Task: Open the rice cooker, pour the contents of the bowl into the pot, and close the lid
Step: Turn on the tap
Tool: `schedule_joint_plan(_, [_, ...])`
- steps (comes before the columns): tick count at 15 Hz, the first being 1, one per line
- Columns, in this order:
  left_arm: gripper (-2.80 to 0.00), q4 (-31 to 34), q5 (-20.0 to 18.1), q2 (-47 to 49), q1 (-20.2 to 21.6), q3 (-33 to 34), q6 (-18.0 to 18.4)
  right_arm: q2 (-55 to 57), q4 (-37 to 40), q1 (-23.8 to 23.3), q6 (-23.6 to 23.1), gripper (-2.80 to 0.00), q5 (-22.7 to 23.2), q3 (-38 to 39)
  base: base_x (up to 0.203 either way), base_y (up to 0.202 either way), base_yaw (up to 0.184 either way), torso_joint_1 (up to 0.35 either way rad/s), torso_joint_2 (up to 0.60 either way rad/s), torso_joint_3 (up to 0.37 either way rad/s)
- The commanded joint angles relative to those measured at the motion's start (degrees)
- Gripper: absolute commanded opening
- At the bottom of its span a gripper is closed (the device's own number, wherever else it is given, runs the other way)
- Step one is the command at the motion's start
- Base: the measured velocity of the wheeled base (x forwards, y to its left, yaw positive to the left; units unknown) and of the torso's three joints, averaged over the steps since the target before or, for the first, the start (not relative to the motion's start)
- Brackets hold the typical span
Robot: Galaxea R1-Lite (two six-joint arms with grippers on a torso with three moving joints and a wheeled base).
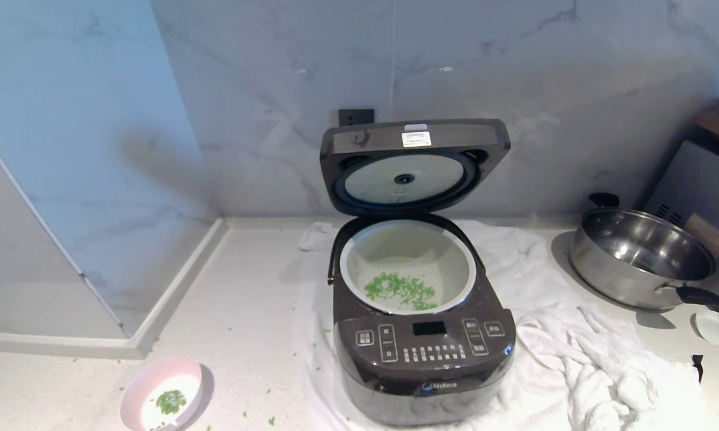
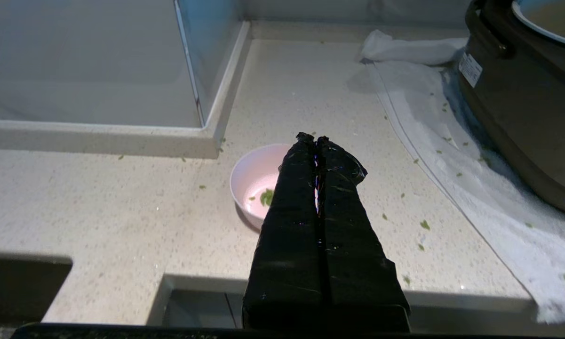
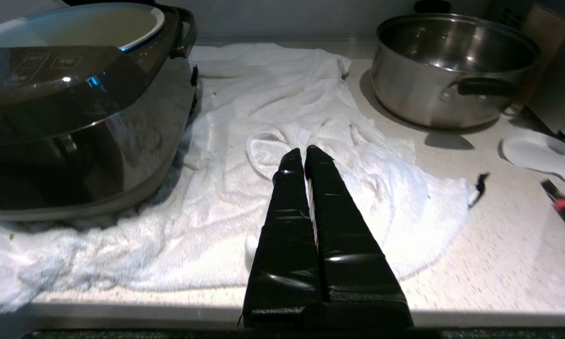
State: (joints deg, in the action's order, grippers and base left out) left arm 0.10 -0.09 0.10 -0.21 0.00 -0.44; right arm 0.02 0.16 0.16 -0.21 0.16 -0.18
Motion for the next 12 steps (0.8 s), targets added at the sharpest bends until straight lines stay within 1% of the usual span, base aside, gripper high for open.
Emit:
schedule_joint_plan(1, [-2.8,0.0,0.0,0.0,-0.1,0.0,0.0,0.1,0.0,0.0,-0.1,-2.8,0.0,0.0,-0.193,0.0,0.0,0.002,0.0,0.002])
schedule_joint_plan(7, [-2.8,0.0,0.0,0.0,0.0,0.0,-0.1,0.1,0.0,0.0,-0.1,-2.8,0.0,0.0,-0.193,0.0,-0.002,0.003,0.0,0.003])
schedule_joint_plan(8, [-2.8,0.0,0.0,0.0,0.0,0.0,0.0,0.1,0.0,0.0,-0.1,-2.8,0.0,0.0,-0.089,0.0,-0.004,-0.002,0.0,0.001])
schedule_joint_plan(12, [-2.8,0.0,0.0,0.1,0.0,0.0,0.0,0.1,0.0,0.0,0.0,-2.8,0.0,0.0,0.0,0.0,0.0,0.0,0.0,0.0])
